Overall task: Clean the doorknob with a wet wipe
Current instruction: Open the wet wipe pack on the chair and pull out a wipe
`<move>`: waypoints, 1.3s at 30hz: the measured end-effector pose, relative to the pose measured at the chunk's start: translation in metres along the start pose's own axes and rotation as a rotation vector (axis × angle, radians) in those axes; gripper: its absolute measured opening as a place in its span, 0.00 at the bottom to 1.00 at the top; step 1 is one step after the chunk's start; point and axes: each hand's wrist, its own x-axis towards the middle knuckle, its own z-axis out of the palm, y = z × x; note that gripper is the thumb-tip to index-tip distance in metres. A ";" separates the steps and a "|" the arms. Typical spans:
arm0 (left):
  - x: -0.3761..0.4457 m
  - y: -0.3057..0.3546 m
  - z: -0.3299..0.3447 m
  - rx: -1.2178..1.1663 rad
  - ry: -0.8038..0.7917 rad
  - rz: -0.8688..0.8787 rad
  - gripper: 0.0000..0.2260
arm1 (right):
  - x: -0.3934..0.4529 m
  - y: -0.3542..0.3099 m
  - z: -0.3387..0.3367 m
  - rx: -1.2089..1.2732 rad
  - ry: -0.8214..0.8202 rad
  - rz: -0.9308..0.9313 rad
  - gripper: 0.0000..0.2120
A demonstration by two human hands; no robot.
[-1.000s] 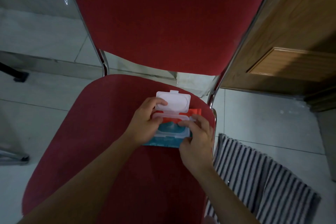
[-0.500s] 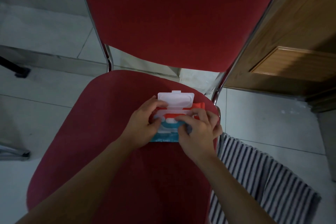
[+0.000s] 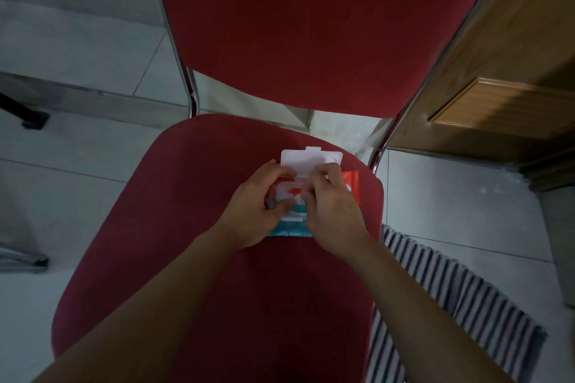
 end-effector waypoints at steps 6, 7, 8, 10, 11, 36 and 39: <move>0.000 0.001 0.000 -0.005 0.000 -0.044 0.19 | 0.007 0.003 -0.009 0.316 0.034 0.197 0.06; 0.000 0.001 0.001 -0.007 0.002 -0.046 0.19 | 0.008 0.003 -0.011 0.356 0.049 0.230 0.06; 0.000 0.001 0.001 -0.011 0.005 -0.048 0.19 | 0.007 0.004 -0.013 0.386 0.054 0.246 0.06; 0.000 0.000 0.002 -0.016 0.013 -0.051 0.19 | 0.005 0.004 -0.013 0.458 0.040 0.234 0.05; 0.000 0.000 0.002 -0.019 0.016 -0.050 0.19 | 0.004 0.004 -0.014 0.478 0.025 0.226 0.04; 0.001 0.003 0.005 0.049 0.047 -0.083 0.21 | 0.021 0.015 -0.061 1.721 0.050 0.430 0.12; 0.001 0.003 0.006 0.068 0.051 -0.084 0.21 | 0.018 0.016 -0.060 1.589 0.128 0.480 0.12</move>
